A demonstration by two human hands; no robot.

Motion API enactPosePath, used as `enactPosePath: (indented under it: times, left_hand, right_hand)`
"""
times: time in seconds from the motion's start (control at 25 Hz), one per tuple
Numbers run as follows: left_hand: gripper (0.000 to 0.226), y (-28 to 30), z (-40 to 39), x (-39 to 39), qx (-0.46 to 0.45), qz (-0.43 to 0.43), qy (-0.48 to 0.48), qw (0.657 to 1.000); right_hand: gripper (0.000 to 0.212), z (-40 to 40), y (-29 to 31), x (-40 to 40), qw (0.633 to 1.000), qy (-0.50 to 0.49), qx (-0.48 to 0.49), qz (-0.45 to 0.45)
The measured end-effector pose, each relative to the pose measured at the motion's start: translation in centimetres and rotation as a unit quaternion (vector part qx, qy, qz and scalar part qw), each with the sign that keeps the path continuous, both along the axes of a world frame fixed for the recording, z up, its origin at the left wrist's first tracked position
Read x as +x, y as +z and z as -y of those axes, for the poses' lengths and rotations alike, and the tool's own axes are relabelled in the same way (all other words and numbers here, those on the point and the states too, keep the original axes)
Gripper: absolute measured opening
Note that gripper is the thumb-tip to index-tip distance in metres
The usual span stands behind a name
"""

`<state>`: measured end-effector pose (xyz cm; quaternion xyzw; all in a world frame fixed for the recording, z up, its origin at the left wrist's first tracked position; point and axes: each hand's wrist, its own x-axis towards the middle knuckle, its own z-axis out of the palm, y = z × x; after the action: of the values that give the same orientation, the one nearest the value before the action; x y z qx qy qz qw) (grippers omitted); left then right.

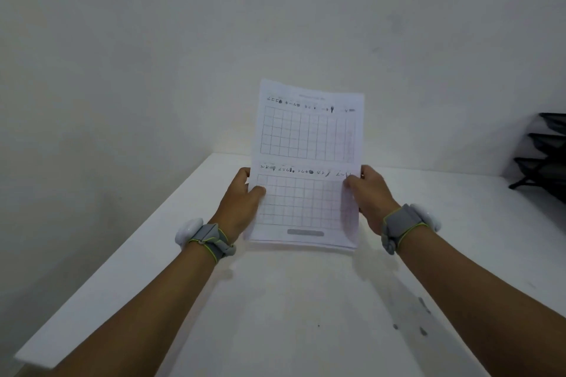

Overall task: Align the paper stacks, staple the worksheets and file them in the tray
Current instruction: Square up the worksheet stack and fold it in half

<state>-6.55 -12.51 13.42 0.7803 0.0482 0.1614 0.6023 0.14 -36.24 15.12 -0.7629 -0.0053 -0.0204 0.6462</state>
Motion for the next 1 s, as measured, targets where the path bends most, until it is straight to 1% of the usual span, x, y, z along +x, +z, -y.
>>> enactPosePath:
  times: [0.08, 0.16, 0.28, 0.44, 0.6, 0.72, 0.84, 1.0]
  left_hand:
    - [0.025, 1.1, 2.4, -0.2, -0.01, 0.006, -0.004, 1.0]
    - [0.028, 2.2, 5.1, -0.6, -0.033, 0.03, 0.012, 0.999]
    - [0.033, 3.5, 8.2, -1.2, -0.055, 0.08, 0.031, 0.995]
    - [0.028, 3.8, 10.9, -2.2, -0.053, 0.113, 0.02, 0.992]
    - [0.025, 2.9, 12.5, -2.7, -0.058, 0.122, 0.018, 0.991]
    - [0.024, 0.8, 13.3, -2.9, -0.069, 0.097, 0.015, 0.993]
    - [0.02, -1.3, 14.0, -3.3, -0.079, 0.069, -0.002, 0.995]
    - [0.019, -1.4, 14.4, -3.4, -0.057, 0.076, 0.006, 0.996]
  right_hand:
    - [0.016, 1.9, 1.0, -1.2, 0.997, -0.017, -0.019, 0.069]
    - [0.015, 3.7, 1.5, -2.7, 0.992, -0.032, -0.032, 0.117]
    - [0.016, 5.7, 1.8, -4.1, 0.986, -0.057, -0.031, 0.151]
    - [0.018, 8.3, 1.8, -5.6, 0.981, -0.078, -0.023, 0.177]
    - [0.017, 9.7, 0.5, -6.4, 0.98, -0.086, -0.005, 0.177]
    - [0.019, 10.4, -1.7, -6.9, 0.984, -0.095, 0.034, 0.15]
    - [0.025, 10.3, -3.9, -7.5, 0.987, -0.09, 0.07, 0.117]
    - [0.028, 9.9, -3.7, -7.7, 0.987, -0.085, 0.076, 0.116]
